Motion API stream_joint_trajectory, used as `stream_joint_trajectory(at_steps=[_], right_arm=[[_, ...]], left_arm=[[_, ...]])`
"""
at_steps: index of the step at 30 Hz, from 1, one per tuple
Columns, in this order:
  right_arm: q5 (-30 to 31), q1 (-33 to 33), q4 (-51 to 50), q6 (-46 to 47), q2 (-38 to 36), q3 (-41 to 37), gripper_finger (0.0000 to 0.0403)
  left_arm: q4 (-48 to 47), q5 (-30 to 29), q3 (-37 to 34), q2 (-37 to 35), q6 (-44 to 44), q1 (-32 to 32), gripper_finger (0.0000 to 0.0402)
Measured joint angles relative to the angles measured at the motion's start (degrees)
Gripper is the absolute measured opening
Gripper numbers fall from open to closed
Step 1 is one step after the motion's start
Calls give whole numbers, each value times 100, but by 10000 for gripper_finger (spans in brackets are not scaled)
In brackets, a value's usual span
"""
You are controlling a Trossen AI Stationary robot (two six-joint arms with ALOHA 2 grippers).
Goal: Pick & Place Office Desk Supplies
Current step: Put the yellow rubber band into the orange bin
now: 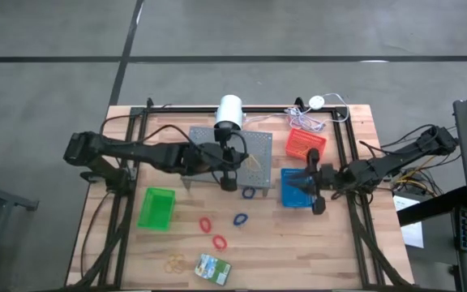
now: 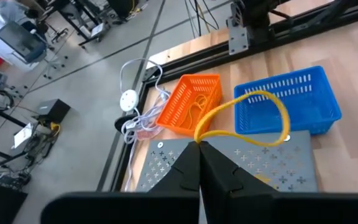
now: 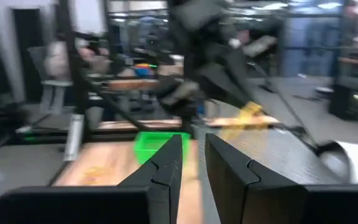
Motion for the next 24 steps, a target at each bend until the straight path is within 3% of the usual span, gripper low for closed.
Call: stream_joint_trajectory(at_steps=[3, 7, 15, 17, 21, 24], right_arm=[[-199, -2, -5, -82, 198, 173, 68], [82, -10, -9, -607, 673, 469, 74], [239, -24, -184, -1314, 1833, 1445, 120], [672, -24, -568, -1390, 2003, 1749, 129], [2228, -29, -2116, -1086, 2185, 2271, 138], [2721, -46, -2772, -865, 2267, 2455, 137]], left_arm=[[-2, 0, -2, 0, 0, 8, 0], [-8, 0, -2, 0, 0, 8, 0], [-29, 0, -4, 0, -4, 8, 0], [-37, 0, -7, 0, -4, 8, 0], [-127, -2, -9, 0, 28, 8, 0], [-224, -2, -9, 0, 28, 21, 0]])
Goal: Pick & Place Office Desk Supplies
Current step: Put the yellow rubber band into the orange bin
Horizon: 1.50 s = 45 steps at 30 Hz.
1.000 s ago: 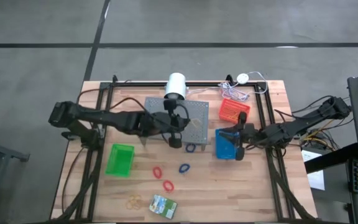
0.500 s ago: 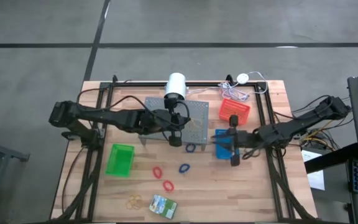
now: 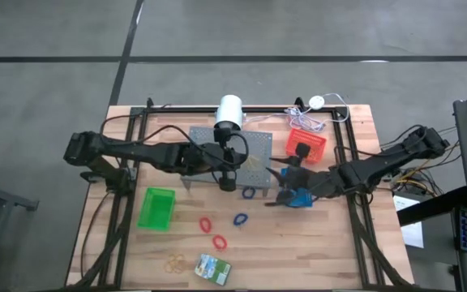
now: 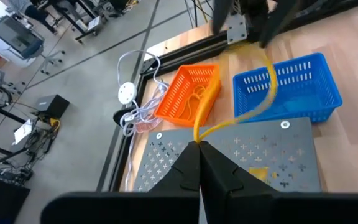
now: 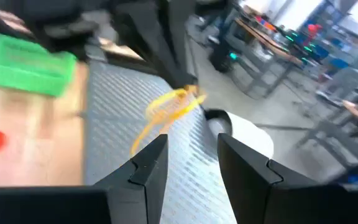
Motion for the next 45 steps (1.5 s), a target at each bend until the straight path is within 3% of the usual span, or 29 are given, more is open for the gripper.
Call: stream_joint_trajectory(at_steps=[29, 36, 45], right_arm=[[9, 8, 469, -4414, 28, -421, 109], [5, -41, 796, -5064, 26, -418, 105], [-3, -155, 818, -5176, 26, -421, 102]], left_arm=[[-15, -20, 0, 4, -7, 163, 0], [6, 8, 0, 4, -7, 163, 0], [173, 435, 0, 4, -4, 166, 0]])
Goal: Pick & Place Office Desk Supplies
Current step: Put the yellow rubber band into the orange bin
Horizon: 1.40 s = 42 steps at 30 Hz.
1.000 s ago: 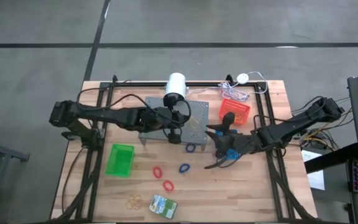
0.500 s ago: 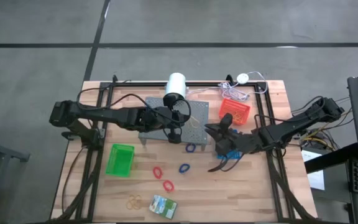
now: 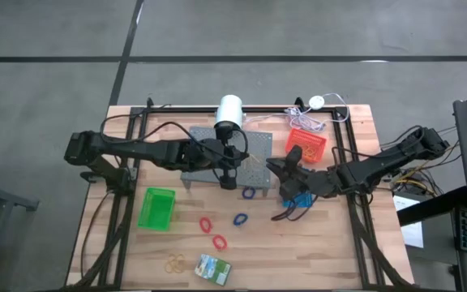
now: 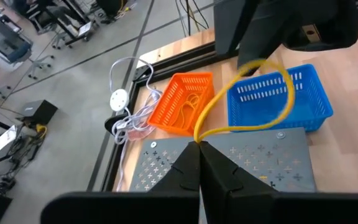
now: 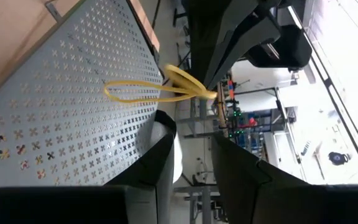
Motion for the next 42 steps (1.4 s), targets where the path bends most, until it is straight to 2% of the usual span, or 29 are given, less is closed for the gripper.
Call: stream_joint_trajectory(at_steps=[11, 19, 23, 33, 38, 42], right_arm=[[-23, 0, 15, 19, 0, 0, 98], [-28, -4, 15, 2326, 0, 47, 98], [-26, -4, 20, 3302, -21, 124, 98], [-6, -190, 31, 4623, -57, 238, 98], [-11, -339, -7, 4858, -57, 234, 98], [-28, -423, -39, 5021, -57, 232, 98]], left_arm=[[152, 322, 0, 37, 26, 214, 0], [454, 334, 0, 62, 1207, 249, 0], [794, 210, -26, 199, 1499, 249, 0], [1022, -221, -26, 641, 2015, 249, 0], [1091, -616, -26, 713, 2098, 249, 0], [1213, -636, -26, 713, 2098, 249, 0]])
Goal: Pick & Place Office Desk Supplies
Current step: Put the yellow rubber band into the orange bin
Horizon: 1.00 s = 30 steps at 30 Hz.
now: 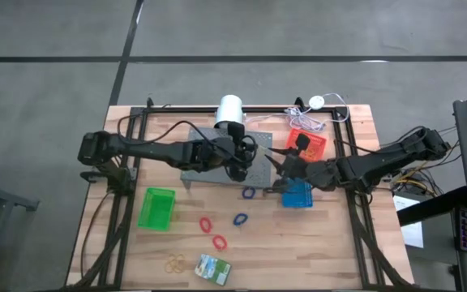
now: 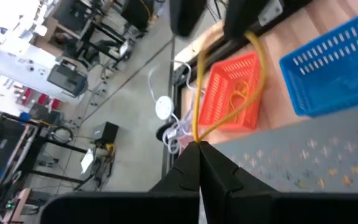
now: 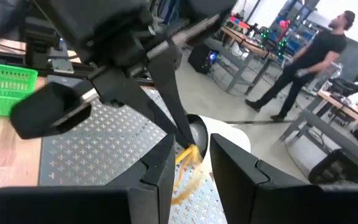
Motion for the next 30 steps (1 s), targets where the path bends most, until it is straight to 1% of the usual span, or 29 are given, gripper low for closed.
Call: stream_joint_trajectory(at_steps=[16, 26, 30], right_arm=[[-20, -61, -90, 106, 13, -9, 98], [21, -330, -507, 453, 13, -13, 98], [23, -446, -521, 466, 13, -13, 98]], left_arm=[[428, -1, 0, 0, 158, -9, 0], [470, 1, 0, -2, 166, -9, 0], [468, 1, 0, -2, 166, -9, 0]])
